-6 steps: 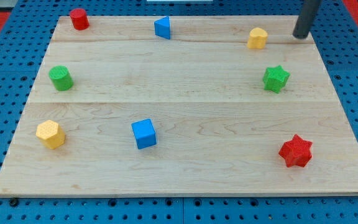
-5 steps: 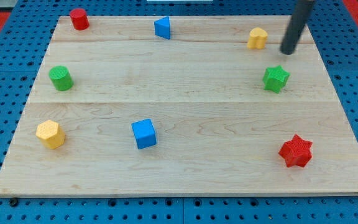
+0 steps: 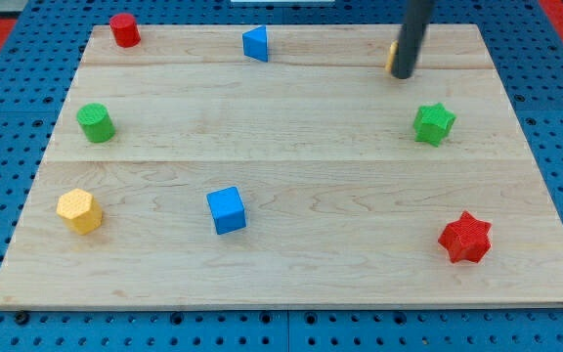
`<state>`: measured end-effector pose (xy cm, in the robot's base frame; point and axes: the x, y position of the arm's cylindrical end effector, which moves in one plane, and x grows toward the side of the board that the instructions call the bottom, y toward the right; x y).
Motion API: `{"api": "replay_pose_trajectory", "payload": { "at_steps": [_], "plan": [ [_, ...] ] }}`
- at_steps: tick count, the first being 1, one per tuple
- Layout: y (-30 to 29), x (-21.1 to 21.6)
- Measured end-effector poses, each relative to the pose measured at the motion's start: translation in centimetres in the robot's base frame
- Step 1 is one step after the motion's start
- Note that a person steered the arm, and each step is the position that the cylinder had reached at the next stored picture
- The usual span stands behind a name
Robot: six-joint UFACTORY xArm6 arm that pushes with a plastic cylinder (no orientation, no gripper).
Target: Slightly move the yellow heart to the top right of the board
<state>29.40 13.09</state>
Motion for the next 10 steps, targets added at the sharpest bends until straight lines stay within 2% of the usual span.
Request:
{"api": "replay_pose_trajectory", "payload": {
  "at_steps": [1, 2, 3, 4, 6, 7, 8, 9, 10],
  "plan": [
    [-7.7, -0.6],
    [-9.5, -1.3],
    [-9.6, -7.2],
    [-14.0, -9.9],
    [-15.4, -4.5],
    [-9.6, -3.7],
    [-2.1, 0.7],
    [2.3, 0.2],
    [3.0, -1.7]
  ]
}}
